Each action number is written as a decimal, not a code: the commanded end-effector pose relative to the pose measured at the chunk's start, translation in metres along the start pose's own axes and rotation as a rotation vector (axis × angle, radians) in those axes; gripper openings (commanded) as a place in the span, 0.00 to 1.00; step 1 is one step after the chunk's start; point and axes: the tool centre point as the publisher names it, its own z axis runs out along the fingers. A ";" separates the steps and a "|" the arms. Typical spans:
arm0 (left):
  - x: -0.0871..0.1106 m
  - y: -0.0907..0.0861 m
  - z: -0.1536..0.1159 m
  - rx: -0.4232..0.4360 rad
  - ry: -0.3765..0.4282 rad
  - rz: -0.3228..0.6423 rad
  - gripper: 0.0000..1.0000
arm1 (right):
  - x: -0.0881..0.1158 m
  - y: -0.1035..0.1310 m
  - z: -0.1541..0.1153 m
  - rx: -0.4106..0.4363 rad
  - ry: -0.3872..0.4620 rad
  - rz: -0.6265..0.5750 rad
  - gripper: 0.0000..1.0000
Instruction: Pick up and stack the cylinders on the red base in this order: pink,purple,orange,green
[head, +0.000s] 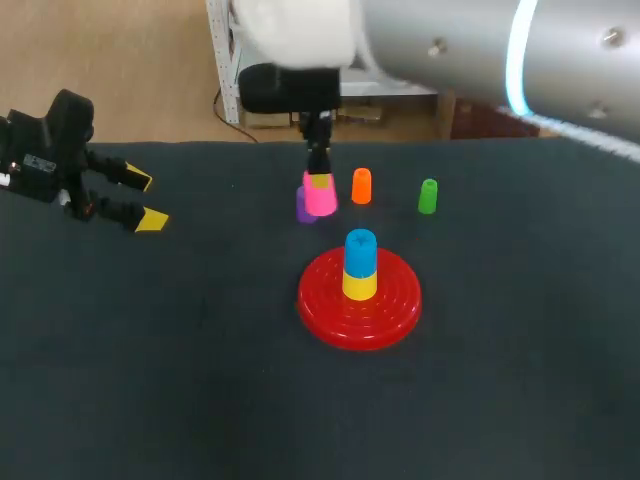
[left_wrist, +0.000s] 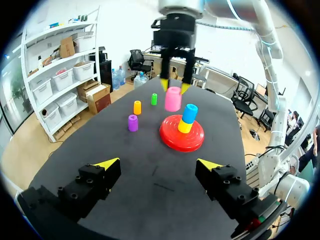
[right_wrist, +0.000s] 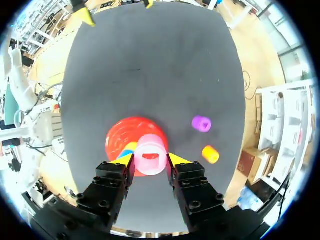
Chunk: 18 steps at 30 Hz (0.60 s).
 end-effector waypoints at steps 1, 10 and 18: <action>0.002 0.000 0.000 0.000 -0.003 0.003 1.00 | 0.049 0.049 -0.007 0.137 -0.136 0.026 0.00; 0.002 0.000 0.000 0.000 -0.003 0.003 1.00 | 0.093 0.047 -0.011 0.139 -0.225 0.148 0.00; 0.002 0.000 0.000 0.000 -0.003 0.003 1.00 | 0.099 0.044 -0.011 0.141 -0.234 0.179 0.00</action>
